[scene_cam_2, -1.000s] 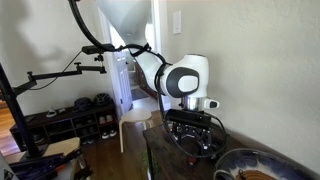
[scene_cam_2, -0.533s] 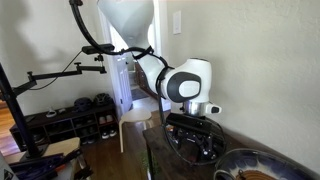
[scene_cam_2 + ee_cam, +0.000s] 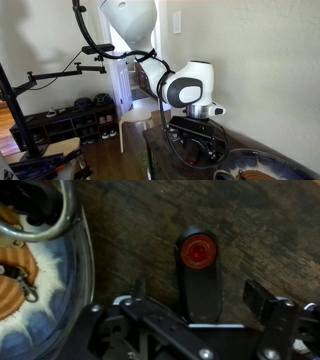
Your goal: Move the black object with the red spot on it to the right bowl
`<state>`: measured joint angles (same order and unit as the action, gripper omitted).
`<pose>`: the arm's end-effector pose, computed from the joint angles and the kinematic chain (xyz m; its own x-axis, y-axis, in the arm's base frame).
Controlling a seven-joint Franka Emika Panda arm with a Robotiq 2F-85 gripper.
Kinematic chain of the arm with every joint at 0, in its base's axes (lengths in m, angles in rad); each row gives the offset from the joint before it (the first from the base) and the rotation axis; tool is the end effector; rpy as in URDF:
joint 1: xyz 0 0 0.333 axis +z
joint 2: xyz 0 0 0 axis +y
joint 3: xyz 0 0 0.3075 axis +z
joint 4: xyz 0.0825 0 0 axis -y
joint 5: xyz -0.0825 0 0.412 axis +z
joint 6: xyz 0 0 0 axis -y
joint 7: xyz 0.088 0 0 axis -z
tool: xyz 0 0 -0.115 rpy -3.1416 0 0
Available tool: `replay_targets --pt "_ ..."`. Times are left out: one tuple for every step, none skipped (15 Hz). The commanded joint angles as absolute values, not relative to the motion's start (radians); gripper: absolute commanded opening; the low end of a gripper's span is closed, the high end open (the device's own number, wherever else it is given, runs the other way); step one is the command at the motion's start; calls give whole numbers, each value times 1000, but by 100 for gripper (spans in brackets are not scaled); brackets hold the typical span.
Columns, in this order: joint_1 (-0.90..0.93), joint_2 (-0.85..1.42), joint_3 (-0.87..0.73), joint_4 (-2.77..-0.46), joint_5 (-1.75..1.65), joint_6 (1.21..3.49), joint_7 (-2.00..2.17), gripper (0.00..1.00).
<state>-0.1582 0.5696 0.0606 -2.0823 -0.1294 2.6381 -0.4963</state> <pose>0.5860 -0.0528 0.1071 0.8759 0.4818 -0.0247 0.4823 -0.8758 0.0189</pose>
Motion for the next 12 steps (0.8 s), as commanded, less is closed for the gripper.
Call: replay_targets --pt "-173 574 70 -2090 -115 2667 -489 100" --pt "-173 573 70 -2092 -114 2666 -486 100" --pt "-175 574 71 -2095 -112 2669 -487 100" --pt "-178 575 74 -2097 -108 2672 -489 100" --pt "-178 577 73 -2097 -106 2673 -486 100" --pt "-179 582 74 -2096 -103 2672 -486 100" --pt "-181 586 75 -2095 -100 2674 -489 100" --pt "-182 589 76 -2094 -96 2674 -490 100" --pt "-182 591 76 -2093 -94 2672 -489 100" --pt "-182 593 78 -2092 -92 2672 -490 91" --pt "-184 593 80 -2092 -89 2672 -493 74" --pt "-182 593 79 -2093 -90 2673 -492 68"
